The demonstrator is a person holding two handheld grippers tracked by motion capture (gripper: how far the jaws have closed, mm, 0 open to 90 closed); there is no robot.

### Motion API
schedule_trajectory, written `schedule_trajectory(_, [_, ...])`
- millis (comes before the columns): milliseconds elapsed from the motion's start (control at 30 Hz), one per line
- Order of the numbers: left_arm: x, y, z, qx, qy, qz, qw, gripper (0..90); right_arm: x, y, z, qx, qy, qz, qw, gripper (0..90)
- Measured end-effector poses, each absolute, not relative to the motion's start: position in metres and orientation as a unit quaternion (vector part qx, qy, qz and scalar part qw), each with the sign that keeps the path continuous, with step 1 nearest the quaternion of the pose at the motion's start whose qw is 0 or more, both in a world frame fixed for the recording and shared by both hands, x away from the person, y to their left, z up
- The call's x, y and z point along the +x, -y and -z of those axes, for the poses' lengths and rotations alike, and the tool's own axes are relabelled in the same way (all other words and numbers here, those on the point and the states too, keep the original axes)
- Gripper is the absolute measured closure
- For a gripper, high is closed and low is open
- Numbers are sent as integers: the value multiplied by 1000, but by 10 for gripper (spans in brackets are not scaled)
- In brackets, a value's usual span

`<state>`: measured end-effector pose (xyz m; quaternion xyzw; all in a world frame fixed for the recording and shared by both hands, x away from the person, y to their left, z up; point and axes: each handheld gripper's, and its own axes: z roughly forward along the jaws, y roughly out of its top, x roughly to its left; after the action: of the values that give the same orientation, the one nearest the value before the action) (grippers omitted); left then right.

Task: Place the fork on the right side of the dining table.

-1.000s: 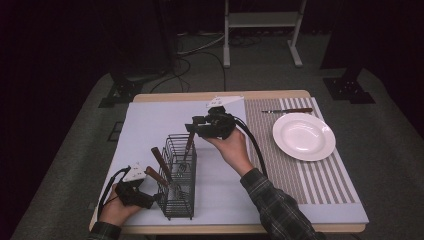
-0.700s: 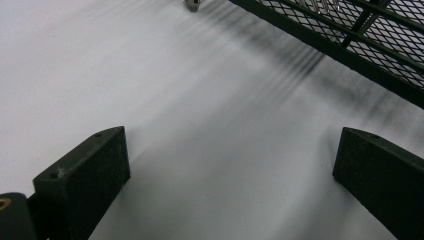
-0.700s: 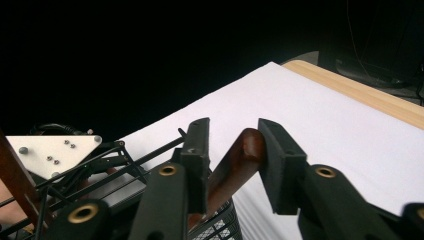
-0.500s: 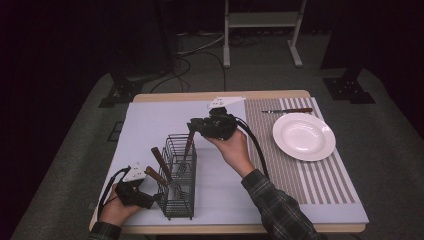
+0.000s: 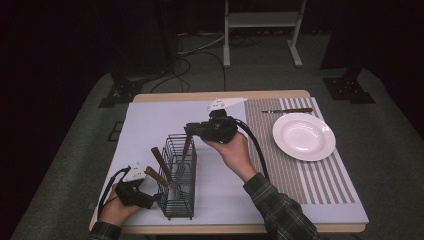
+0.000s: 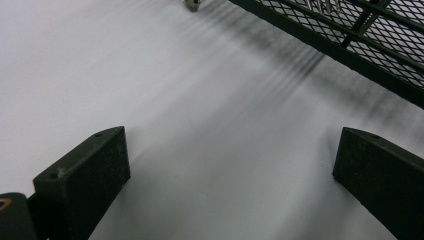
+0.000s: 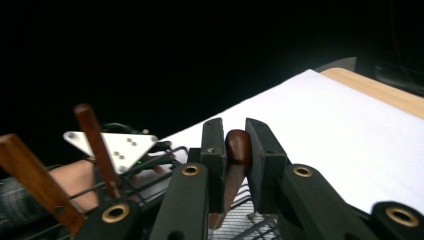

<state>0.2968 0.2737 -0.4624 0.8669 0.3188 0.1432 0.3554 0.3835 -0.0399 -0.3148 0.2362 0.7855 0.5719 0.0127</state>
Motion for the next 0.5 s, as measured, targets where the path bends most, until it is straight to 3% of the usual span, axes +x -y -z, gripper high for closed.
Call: schedule_trajectory(500, [297, -274, 463, 867, -320, -143, 356, 0, 376, 41, 300, 220, -775, -591, 26, 806])
